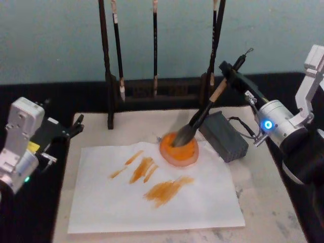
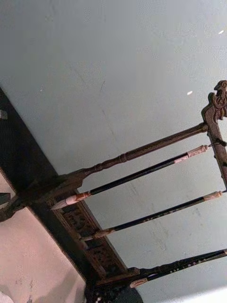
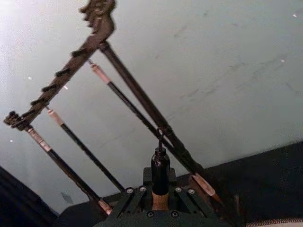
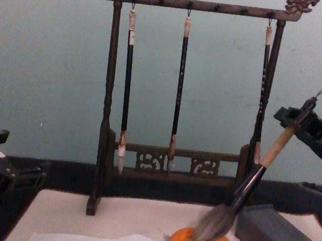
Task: Pick up the brush from the inkstone, write on the paper, then place the brush back to its original position.
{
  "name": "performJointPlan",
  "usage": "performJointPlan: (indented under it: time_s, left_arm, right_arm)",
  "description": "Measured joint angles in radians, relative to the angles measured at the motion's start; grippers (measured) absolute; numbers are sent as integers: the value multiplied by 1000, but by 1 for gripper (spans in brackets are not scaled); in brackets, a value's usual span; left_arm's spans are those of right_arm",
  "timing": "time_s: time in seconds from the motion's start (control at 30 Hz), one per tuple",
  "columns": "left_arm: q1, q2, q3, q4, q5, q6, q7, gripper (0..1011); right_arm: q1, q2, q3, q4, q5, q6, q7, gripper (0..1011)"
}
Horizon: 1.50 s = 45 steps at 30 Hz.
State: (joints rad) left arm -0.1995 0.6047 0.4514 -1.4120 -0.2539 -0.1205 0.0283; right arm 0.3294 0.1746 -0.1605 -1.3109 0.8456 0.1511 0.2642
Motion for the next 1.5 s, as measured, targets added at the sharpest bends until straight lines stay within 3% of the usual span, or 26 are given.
performJointPlan:
  time_s: [0.5, 0.87, 1.5]
  left_arm:
    - [0, 0, 0, 0, 0, 0, 0, 1001]
    - [0, 0, 0, 0, 0, 0, 0, 1001]
    - [0, 0, 0, 0, 0, 0, 0, 1001]
  right_arm:
    - [71, 2, 2, 135, 105, 51, 6, 176]
    - [109, -1, -14, 203, 145, 53, 11, 176]
    - [126, 15, -45, 245, 185, 36, 0, 176]
